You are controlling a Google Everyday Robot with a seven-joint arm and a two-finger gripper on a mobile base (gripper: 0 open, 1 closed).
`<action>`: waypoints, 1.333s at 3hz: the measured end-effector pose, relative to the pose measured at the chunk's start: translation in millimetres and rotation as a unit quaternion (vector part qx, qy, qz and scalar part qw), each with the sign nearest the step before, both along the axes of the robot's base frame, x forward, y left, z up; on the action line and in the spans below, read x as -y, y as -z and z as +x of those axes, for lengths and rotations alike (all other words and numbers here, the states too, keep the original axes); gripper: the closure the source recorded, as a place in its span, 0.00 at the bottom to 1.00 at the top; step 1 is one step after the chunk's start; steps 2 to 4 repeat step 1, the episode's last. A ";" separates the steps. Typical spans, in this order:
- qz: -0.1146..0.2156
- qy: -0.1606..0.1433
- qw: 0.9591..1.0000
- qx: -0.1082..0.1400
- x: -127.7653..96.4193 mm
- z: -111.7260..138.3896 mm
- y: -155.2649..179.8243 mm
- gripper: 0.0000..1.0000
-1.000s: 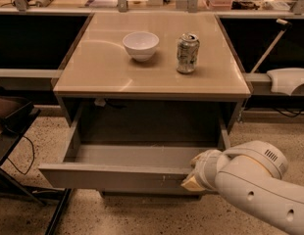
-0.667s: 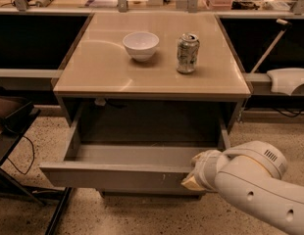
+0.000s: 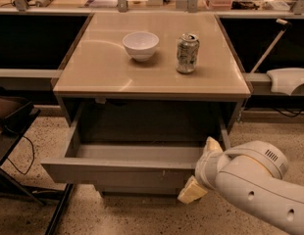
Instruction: Open top drawer
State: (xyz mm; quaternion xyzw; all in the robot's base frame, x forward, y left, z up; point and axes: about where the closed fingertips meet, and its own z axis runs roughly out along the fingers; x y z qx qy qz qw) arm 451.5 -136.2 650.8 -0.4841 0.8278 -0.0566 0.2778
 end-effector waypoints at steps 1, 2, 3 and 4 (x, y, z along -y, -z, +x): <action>0.000 0.000 1.000 0.000 0.0 0.0 0.0 0.00; 0.000 0.000 1.000 0.000 0.0 0.0 0.0 0.00; 0.000 0.000 1.000 0.000 0.0 0.0 0.0 0.00; 0.000 0.000 1.000 0.000 0.0 0.0 0.0 0.00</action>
Offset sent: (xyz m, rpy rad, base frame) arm 0.0000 0.0000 0.0000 0.0000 0.0000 0.0000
